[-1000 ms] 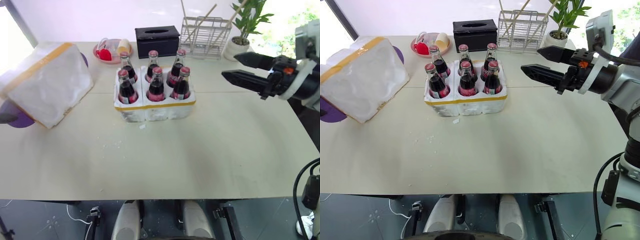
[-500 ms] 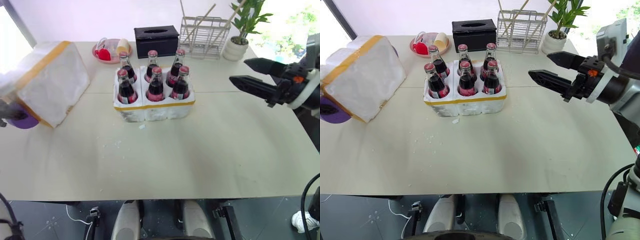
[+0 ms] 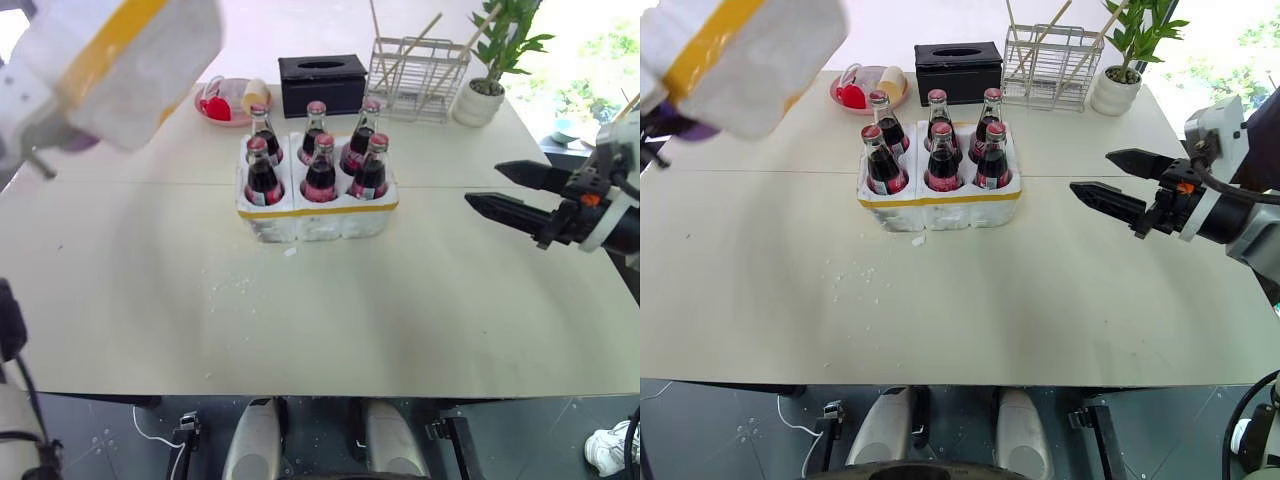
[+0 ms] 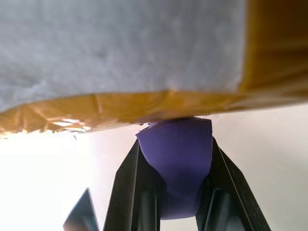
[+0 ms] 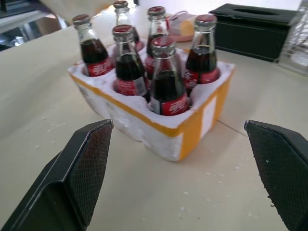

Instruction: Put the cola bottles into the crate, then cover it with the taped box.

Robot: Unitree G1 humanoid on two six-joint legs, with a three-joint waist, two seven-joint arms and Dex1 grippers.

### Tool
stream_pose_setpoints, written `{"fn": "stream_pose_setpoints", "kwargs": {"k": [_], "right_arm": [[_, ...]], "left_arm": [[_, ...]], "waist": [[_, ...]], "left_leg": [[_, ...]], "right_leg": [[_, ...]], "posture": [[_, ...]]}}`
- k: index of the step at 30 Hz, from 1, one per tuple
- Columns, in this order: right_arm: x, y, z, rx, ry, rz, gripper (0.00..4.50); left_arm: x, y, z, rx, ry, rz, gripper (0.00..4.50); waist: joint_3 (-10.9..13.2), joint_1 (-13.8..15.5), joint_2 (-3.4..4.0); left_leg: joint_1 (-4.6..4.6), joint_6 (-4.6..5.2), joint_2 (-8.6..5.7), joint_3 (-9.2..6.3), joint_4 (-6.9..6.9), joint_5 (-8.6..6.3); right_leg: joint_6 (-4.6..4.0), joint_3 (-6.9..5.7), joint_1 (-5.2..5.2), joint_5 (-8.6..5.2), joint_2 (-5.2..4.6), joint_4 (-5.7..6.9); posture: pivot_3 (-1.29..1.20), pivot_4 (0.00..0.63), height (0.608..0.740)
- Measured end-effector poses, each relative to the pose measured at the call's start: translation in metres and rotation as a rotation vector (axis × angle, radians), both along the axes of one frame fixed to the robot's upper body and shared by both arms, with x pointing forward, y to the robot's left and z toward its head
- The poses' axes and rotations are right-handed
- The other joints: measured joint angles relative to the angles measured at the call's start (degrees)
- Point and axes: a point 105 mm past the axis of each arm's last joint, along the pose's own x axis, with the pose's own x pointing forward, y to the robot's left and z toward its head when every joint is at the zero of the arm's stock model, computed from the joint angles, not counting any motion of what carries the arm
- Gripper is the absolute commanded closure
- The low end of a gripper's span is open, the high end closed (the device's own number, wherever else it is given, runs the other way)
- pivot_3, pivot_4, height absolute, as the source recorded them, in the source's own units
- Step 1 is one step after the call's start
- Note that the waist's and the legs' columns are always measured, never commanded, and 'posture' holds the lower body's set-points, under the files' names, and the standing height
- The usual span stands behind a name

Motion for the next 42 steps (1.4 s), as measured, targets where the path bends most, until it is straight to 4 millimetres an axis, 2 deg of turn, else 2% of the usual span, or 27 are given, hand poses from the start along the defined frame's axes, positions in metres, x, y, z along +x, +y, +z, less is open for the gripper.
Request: {"fn": "stream_pose_setpoints", "kwargs": {"k": [2, 5, 7, 10, 15, 19, 22, 26, 33, 34, 37, 42], "right_arm": [[-0.001, -0.002, -0.001, 0.009, 0.003, -0.012, 0.0], [-0.002, 0.0, -0.003, 0.012, 0.007, -0.01, 0.0], [-0.002, -0.002, -0.005, 0.02, 0.014, -0.026, 0.0], [0.0, -0.003, -0.008, 0.041, 0.016, -0.046, 0.0], [0.002, -0.003, -0.01, 0.067, 0.021, -0.064, 0.0], [0.004, -0.004, -0.013, 0.1, 0.027, -0.084, 0.0], [0.005, -0.006, -0.012, 0.105, 0.023, -0.102, 0.0], [0.006, -0.006, -0.013, 0.112, 0.022, -0.113, 0.0], [0.007, -0.008, -0.013, 0.113, 0.022, -0.127, 0.0], [0.007, -0.008, -0.013, 0.113, 0.021, -0.13, 0.0], [0.007, -0.008, -0.013, 0.114, 0.02, -0.13, 0.0], [0.004, -0.007, -0.015, 0.1, 0.032, -0.104, 0.0]], "left_arm": [[0.001, -0.037, 0.005, 0.069, -0.075, -0.083, 4.21], [-0.006, -0.081, -0.004, 0.179, -0.096, -0.161, 4.21], [-0.016, -0.103, -0.008, 0.31, -0.121, -0.18, 4.21], [-0.023, -0.118, -0.011, 0.429, -0.15, -0.169, 4.21], [-0.02, -0.121, -0.029, 0.567, -0.151, -0.151, 4.21], [-0.019, -0.111, -0.023, 0.744, -0.209, -0.118, 4.21], [-0.02, -0.116, -0.025, 0.823, -0.262, -0.149, 4.21], [-0.018, -0.126, -0.037, 0.849, -0.296, -0.211, 4.21], [-0.017, -0.129, -0.041, 0.863, -0.316, -0.237, 4.21], [-0.017, -0.128, -0.041, 0.864, -0.314, -0.237, 3.19], [-0.017, -0.127, -0.046, 0.867, -0.303, -0.25, 1.69], [-0.025, -0.12, -0.087, 0.846, -0.183, -0.297, 1.69]], "waist": [[0.0, -0.2, 0.01], [0.0, -0.6, 0.01], [0.0, -0.9, 0.01], [0.0, -1.1, 0.03], [0.0, -1.2, 0.03], [0.0, -1.3, 0.03], [0.0, -1.2, 0.03], [0.0, -1.1, 0.03], [0.0, -1.2, 0.04], [0.0, -1.2, 0.03], [0.0, -1.2, 0.04], [0.0, -1.2, 0.04]], "left_leg": [[0.04, 0.03, 0.01, -0.02, -0.03, -0.01], [0.08, 0.03, 0.05, -0.08, -0.05, -0.01], [0.1, 0.03, 0.05, -0.09, -0.06, -0.01], [0.14, 0.03, 0.04, -0.09, -0.06, -0.01], [0.14, 0.03, 0.04, -0.13, -0.05, -0.01], [0.14, 0.04, 0.04, -0.13, -0.06, -0.01], [0.14, 0.03, 0.04, -0.13, -0.06, -0.01], [0.13, 0.03, 0.02, -0.12, -0.05, -0.01], [0.14, 0.04, 0.03, -0.13, -0.05, -0.01], [0.14, 0.04, 0.03, -0.13, -0.05, -0.01], [0.14, 0.04, 0.03, -0.13, -0.05, -0.01], [0.15, 0.04, 0.04, -0.13, -0.06, -0.01]], "right_leg": [[0.07, 0.01, 0.0, 0.04, 0.05, 0.08], [0.14, 0.01, -0.02, 0.08, 0.17, 0.16], [0.14, 0.01, -0.02, 0.08, 0.19, 0.17], [0.14, 0.01, 0.04, 0.07, 0.18, 0.14], [0.13, 0.0, 0.06, 0.06, 0.19, 0.12], [0.13, 0.0, 0.05, 0.06, 0.18, 0.09], [0.13, 0.0, 0.06, 0.06, 0.18, 0.09], [0.13, 0.0, 0.08, 0.07, 0.16, 0.08], [0.14, -0.01, 0.07, 0.07, 0.17, 0.1], [0.14, -0.01, 0.07, 0.07, 0.17, 0.1], [0.14, -0.01, 0.08, 0.07, 0.17, 0.1], [0.14, -0.01, 0.07, 0.07, 0.16, 0.11]], "posture": [[0.0, 0.15, 0.74], [0.0, 0.15, 0.74], [0.0, 0.15, 0.74], [0.0, 0.15, 0.74], [0.0, 0.15, 0.74], [0.0, 0.15, 0.74], [0.0, 0.15, 0.74], [0.0, 0.15, 0.74], [0.0, 0.15, 0.74], [0.0, 0.15, 0.74], [0.0, 0.15, 0.74], [0.0, 0.15, 0.74]]}}
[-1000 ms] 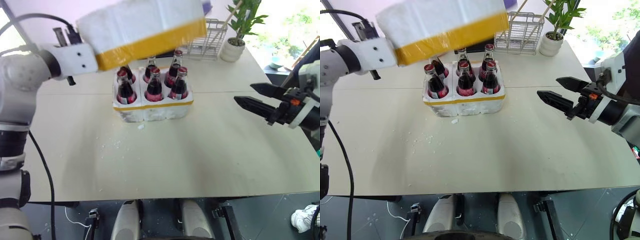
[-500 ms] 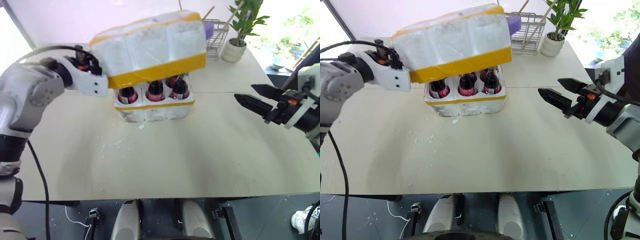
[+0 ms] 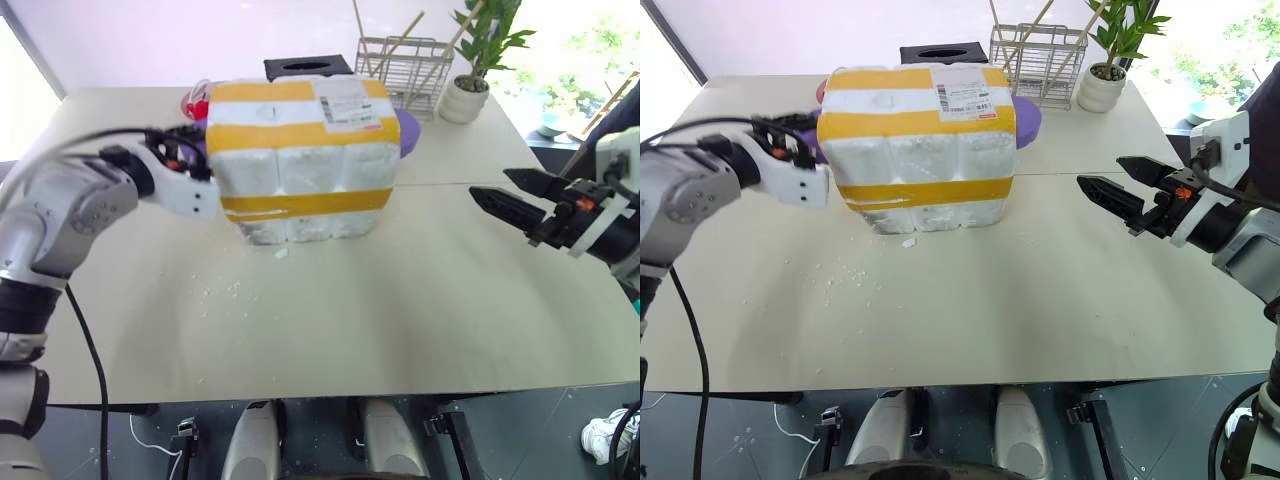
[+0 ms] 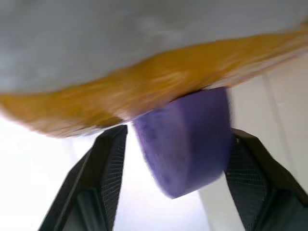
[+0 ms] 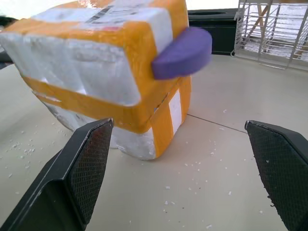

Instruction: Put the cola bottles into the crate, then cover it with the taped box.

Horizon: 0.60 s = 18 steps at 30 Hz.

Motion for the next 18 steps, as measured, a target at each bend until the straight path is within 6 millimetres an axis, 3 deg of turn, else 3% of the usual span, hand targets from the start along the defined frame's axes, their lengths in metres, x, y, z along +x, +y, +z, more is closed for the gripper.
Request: {"fn": "stream_pose_setpoints", "kwargs": {"k": [4, 7, 11, 13, 15, 16, 18], "right_arm": [[-0.003, -0.001, -0.006, -0.03, 0.024, 0.019, 0.0], [-0.007, -0.002, -0.007, -0.048, 0.027, 0.04, 0.0], [-0.013, 0.001, -0.007, -0.067, 0.023, 0.082, 0.0], [-0.014, 0.004, -0.004, -0.07, 0.015, 0.107, 0.0], [-0.015, 0.012, 0.001, -0.076, -0.004, 0.158, 0.0], [-0.016, 0.015, 0.004, -0.081, -0.015, 0.181, 0.0], [-0.017, 0.019, 0.005, -0.083, -0.022, 0.216, 0.0]], "left_arm": [[-0.015, 0.011, -0.001, -0.091, 0.051, 0.005, 1.69], [-0.032, 0.026, -0.004, -0.313, 0.175, 0.045, 1.69], [-0.069, 0.042, -0.011, -0.911, 0.633, 0.108, 1.69], [-0.08, 0.045, 0.013, -1.302, 0.884, 0.032, 1.69], [-0.088, 0.057, 0.058, -1.555, 0.984, -0.077, 1.69], [-0.095, 0.06, 0.076, -1.595, 1.002, -0.121, 1.69], [-0.103, 0.06, 0.082, -1.593, 1.052, -0.145, 1.69]], "waist": [[0.0, -0.1, 0.01], [0.0, -0.2, 0.01], [0.0, -0.2, 0.03], [0.0, 0.2, 0.0], [0.0, 0.2, -0.05], [0.0, 0.0, 0.01], [0.0, -0.2, 0.13]], "left_leg": [[0.0, 0.0, 0.01, 0.01, -0.01, 0.0], [0.04, 0.0, 0.03, 0.0, -0.01, 0.0], [0.09, 0.0, 0.05, 0.0, -0.01, 0.0], [0.08, -0.04, 0.04, -0.17, 0.06, 0.03], [0.11, -0.08, 0.04, -0.27, 0.09, 0.06], [0.29, -0.07, -0.04, -0.2, 0.06, 0.04], [0.91, 0.06, -0.11, 0.04, -0.13, -0.08]], "right_leg": [[0.0, 0.01, 0.0, 0.0, -0.04, -0.01], [-0.01, -0.01, 0.0, 0.0, -0.03, 0.02], [-0.02, -0.01, 0.02, -0.01, -0.03, 0.03], [-0.04, -0.11, 0.09, -0.06, 0.01, 0.03], [-0.15, -0.17, 0.2, -0.13, 0.04, -0.03], [-0.13, -0.14, 0.39, -0.18, -0.04, -0.09], [-0.05, -0.02, 0.89, -0.3, -0.16, -0.17]], "posture": [[0.0, 0.15, 0.74], [0.0, 0.15, 0.74], [0.0, 0.15, 0.74], [0.0, 0.15, 0.74], [0.0, 0.15, 0.74], [0.0, 0.15, 0.74], [0.0, 0.15, 0.74]]}}
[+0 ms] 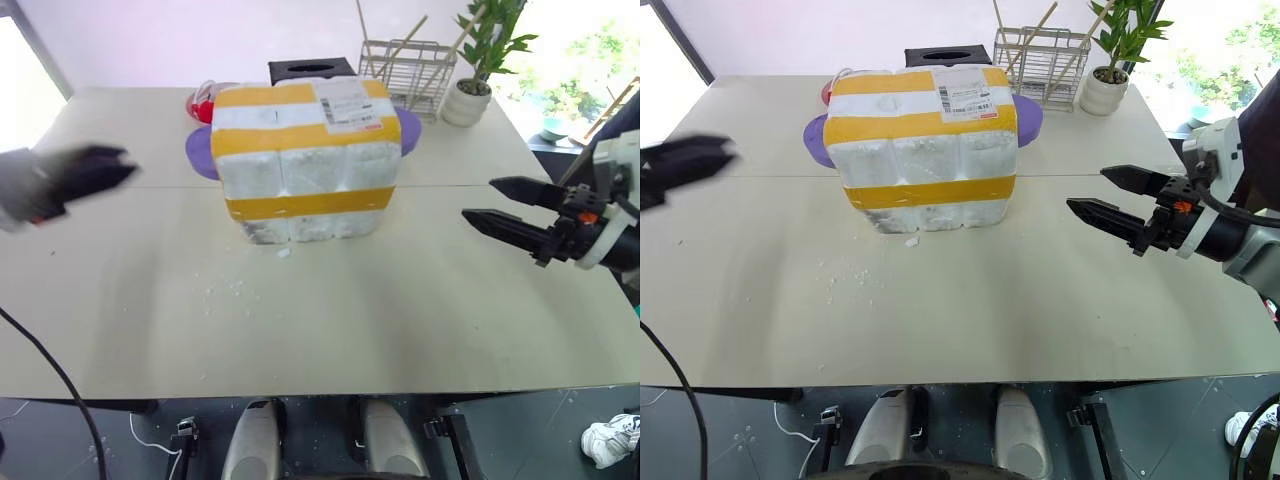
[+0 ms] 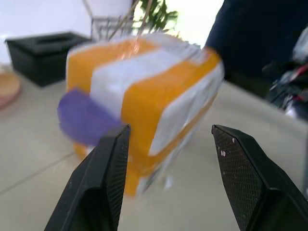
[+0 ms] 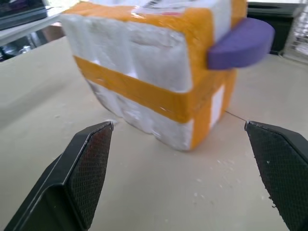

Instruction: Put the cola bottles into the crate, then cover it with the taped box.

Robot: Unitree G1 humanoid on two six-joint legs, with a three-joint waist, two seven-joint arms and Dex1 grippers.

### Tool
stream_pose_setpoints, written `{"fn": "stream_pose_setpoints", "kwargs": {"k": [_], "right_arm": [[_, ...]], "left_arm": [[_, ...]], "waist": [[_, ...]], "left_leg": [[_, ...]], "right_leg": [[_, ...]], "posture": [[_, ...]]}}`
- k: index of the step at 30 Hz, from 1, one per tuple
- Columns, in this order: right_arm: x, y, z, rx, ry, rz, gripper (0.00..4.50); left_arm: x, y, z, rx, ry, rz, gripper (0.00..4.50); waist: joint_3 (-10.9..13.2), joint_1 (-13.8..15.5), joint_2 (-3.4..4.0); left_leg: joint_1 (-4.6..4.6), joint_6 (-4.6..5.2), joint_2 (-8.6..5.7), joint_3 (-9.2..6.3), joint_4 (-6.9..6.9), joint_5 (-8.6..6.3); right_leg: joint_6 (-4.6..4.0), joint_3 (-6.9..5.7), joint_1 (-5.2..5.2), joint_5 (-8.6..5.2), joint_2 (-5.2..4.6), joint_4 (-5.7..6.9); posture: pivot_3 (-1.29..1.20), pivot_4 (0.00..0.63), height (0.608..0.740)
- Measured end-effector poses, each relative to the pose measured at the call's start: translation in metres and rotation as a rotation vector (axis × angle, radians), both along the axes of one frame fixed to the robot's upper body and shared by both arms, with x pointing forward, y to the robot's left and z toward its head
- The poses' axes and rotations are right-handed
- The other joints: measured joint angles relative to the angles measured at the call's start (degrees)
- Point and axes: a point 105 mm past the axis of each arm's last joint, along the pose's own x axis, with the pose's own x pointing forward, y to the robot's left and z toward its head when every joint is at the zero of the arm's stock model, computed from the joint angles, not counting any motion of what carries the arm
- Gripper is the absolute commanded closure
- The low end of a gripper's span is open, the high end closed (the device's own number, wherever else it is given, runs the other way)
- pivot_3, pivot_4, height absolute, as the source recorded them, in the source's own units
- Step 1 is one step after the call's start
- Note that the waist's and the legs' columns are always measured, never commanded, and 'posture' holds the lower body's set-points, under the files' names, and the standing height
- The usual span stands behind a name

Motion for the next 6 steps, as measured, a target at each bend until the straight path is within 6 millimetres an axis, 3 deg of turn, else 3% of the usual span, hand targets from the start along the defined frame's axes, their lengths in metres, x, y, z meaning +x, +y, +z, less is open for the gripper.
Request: {"fn": "stream_pose_setpoints", "kwargs": {"k": [6], "right_arm": [[-0.001, 0.012, -0.003, -0.025, 0.013, 0.078, 0.0]], "left_arm": [[0.004, -0.005, -0.026, 0.029, 0.114, -0.055, 1.69]], "waist": [[0.0, 0.0, -0.02]], "left_leg": [[-0.03, 0.02, 0.09, -0.05, -0.03, -0.02]], "right_leg": [[-0.18, -0.03, -0.11, -0.08, 0.07, 0.08]], "posture": [[0.0, 0.15, 0.74]]}}
